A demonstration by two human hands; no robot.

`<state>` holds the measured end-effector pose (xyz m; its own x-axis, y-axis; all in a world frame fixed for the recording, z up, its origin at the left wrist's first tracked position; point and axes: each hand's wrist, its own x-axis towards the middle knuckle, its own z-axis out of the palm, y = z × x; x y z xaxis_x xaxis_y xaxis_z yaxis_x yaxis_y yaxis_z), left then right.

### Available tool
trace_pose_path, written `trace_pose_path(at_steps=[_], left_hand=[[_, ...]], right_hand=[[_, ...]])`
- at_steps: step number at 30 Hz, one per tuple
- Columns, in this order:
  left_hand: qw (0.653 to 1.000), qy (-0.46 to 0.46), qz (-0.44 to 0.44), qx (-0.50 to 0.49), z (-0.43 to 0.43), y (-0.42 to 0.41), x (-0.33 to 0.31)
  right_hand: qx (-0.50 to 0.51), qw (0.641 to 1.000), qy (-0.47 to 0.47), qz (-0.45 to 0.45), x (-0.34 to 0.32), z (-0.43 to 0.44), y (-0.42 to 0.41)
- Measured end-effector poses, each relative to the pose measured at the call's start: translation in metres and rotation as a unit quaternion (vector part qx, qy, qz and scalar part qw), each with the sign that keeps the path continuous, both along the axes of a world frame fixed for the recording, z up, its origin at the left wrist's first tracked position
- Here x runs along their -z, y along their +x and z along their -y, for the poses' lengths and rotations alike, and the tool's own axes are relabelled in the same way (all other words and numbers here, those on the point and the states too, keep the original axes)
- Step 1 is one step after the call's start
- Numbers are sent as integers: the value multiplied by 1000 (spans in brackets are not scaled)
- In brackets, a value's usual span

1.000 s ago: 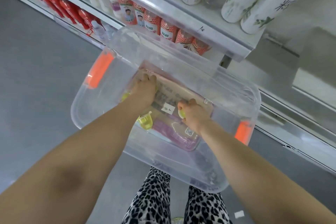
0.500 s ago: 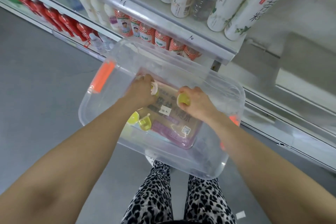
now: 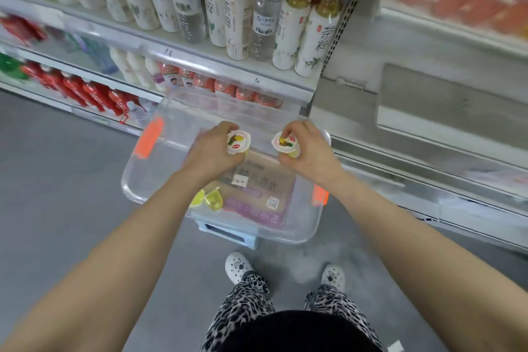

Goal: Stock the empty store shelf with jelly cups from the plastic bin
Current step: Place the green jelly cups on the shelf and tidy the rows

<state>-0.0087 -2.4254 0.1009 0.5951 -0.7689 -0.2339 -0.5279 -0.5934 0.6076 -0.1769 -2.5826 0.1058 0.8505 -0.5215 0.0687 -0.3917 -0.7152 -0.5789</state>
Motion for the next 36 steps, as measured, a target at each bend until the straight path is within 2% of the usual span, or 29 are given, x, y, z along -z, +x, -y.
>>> trace_pose_path(at_steps=[5,9,17,27,32,36], left_hand=[[998,4,53,44,19,-36,-32],[991,-39,89,90,51,-85,-57],[960,-115,156,201,154,-235,-104],[914,-224,126,314,284,-451,-120],[885,-246,91,385,332,-539,-130],[853,-263,105,438,373,-602,-138]], right_hand=[[4,1000,-25,16,-29,29,-56],[38,998,-44,39,-52,58,-120],[167,981,-75,68,-98,113,-294],[333,932,-123,68,-136,161,-529],[408,902,-128,55,-145,172,-621],[460,876,-136,59,-149,187,-681]])
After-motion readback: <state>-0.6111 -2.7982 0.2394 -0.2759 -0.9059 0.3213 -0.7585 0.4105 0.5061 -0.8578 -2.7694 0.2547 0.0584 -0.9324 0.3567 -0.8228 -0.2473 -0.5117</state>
